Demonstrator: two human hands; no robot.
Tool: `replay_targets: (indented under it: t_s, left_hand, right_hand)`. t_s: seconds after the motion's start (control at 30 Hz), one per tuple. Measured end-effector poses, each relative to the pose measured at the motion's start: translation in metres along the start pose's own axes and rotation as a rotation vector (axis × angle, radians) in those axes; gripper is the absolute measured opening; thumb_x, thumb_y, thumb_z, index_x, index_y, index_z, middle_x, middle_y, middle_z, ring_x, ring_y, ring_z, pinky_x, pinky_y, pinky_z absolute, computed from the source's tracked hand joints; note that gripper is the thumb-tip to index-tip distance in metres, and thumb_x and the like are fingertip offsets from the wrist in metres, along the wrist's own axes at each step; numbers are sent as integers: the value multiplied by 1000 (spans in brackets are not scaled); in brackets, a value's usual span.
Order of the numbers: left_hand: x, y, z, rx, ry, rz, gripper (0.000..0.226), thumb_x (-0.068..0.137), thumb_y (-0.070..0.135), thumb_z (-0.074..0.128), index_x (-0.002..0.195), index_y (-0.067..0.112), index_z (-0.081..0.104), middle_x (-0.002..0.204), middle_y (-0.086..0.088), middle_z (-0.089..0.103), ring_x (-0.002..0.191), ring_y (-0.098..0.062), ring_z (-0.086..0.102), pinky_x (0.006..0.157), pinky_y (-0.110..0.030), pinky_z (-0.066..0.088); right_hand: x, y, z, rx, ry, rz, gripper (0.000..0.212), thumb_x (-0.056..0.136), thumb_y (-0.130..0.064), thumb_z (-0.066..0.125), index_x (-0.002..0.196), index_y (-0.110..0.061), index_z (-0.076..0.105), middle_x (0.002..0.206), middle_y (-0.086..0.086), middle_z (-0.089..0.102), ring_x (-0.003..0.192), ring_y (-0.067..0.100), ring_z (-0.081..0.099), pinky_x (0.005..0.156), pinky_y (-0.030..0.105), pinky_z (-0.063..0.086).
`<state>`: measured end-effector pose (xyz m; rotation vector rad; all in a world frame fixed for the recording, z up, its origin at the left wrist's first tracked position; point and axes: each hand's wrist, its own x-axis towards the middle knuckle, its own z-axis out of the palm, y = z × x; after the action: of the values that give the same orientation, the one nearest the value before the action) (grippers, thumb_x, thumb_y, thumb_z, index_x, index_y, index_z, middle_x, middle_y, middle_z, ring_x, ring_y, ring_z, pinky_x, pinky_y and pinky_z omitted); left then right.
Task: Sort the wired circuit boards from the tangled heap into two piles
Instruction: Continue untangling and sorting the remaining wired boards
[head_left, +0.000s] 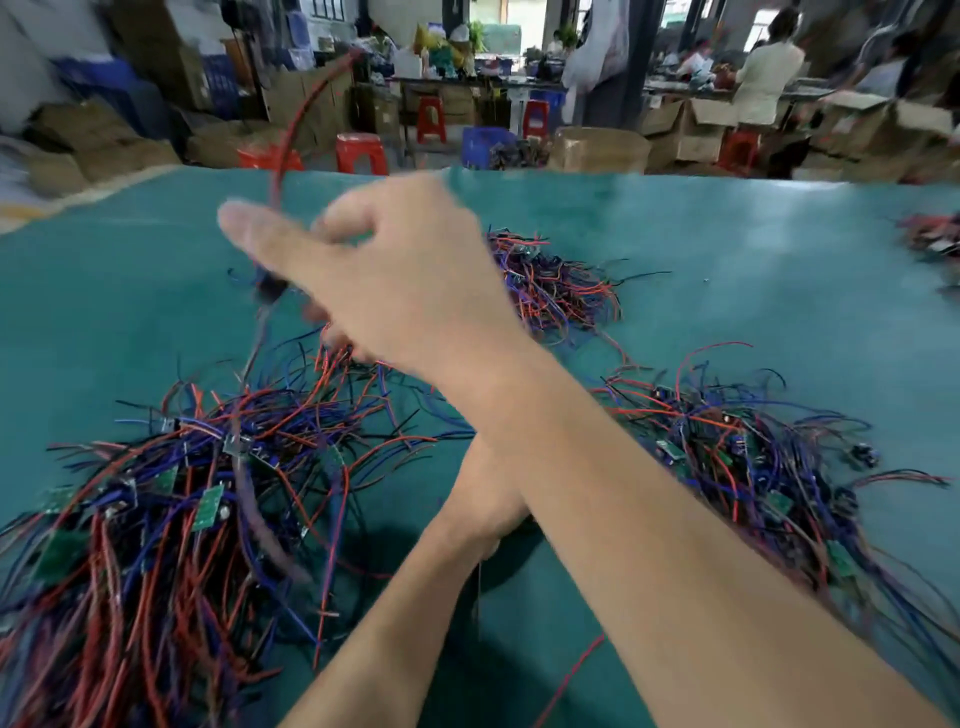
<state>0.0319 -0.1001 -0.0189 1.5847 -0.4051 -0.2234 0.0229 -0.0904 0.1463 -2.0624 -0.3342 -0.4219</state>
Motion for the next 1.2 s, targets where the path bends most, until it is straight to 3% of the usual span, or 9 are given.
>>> replay_targets:
  t_s: [0.07, 0.17, 0.37, 0.5, 0.63, 0.8, 0.9, 1.1, 1.2]
  left_hand:
    - [1, -1, -2, -59, 90, -33, 24, 85, 21, 69, 108, 11, 69, 114, -19, 69, 96, -19, 56, 96, -56, 50]
    - [0, 4, 3, -157, 296, -14, 14, 70, 20, 59, 77, 13, 69, 78, -11, 71, 70, -14, 61, 69, -41, 52]
    - [4, 0, 5, -60, 436, -37, 9, 72, 12, 56, 78, 6, 59, 63, -2, 62, 46, -12, 56, 57, -34, 51]
    - [2, 1, 6, -35, 401, -31, 11, 68, 15, 53, 76, 14, 60, 62, -2, 61, 45, -16, 56, 56, -37, 52]
    - [0, 2, 6, -43, 353, -38, 9, 72, 11, 55, 74, 17, 62, 63, -3, 62, 50, -20, 54, 52, -31, 50]
    - [-1, 2, 6, 2, 306, -21, 21, 82, -1, 57, 76, 17, 63, 65, -4, 61, 56, -20, 54, 50, -25, 47]
    - [-1, 2, 7, 18, 288, -16, 20, 85, -1, 59, 82, 18, 64, 72, -3, 66, 61, -21, 57, 57, -31, 50]
    - [-3, 3, 8, -15, 232, -30, 17, 88, 2, 59, 91, 17, 66, 85, -13, 72, 59, -14, 60, 51, -23, 48]
    - [-4, 5, 9, -51, 195, -20, 13, 93, 5, 55, 97, 12, 65, 84, -9, 74, 61, -13, 63, 52, -24, 49]
  right_hand:
    - [10, 18, 12, -247, -124, 60, 52, 92, -55, 66, 71, -7, 68, 70, 9, 71, 71, 34, 71, 74, 42, 61]
    - [19, 71, -3, -614, -204, 153, 17, 88, -24, 64, 100, -16, 74, 105, 14, 71, 101, 38, 68, 91, 45, 58]
    - [6, 164, -43, -830, -338, 330, 28, 89, -12, 67, 114, -22, 73, 129, 10, 60, 119, 36, 59, 99, 45, 52]
    - [0, 181, -51, -737, -195, 288, 16, 92, -20, 72, 104, -28, 78, 119, 8, 69, 109, 34, 64, 93, 40, 54]
    - [-16, 180, -70, -424, 169, 205, 13, 88, -19, 75, 95, -28, 82, 73, -18, 71, 70, 0, 65, 74, 20, 52]
    - [-41, 165, -101, 461, 489, 296, 17, 92, -5, 71, 91, -19, 80, 88, -5, 77, 76, 13, 66, 73, 23, 53]
    - [-55, 159, -113, 777, 578, 325, 19, 96, 0, 63, 92, -15, 75, 101, 10, 72, 79, 19, 65, 73, 23, 55]
    - [-71, 163, -114, 597, 778, 290, 24, 96, 8, 60, 90, -14, 68, 100, 11, 71, 94, 23, 67, 91, 31, 53]
    - [-77, 156, -117, 786, 648, 299, 15, 92, 2, 66, 90, -13, 70, 98, 20, 72, 78, 23, 66, 74, 26, 56]
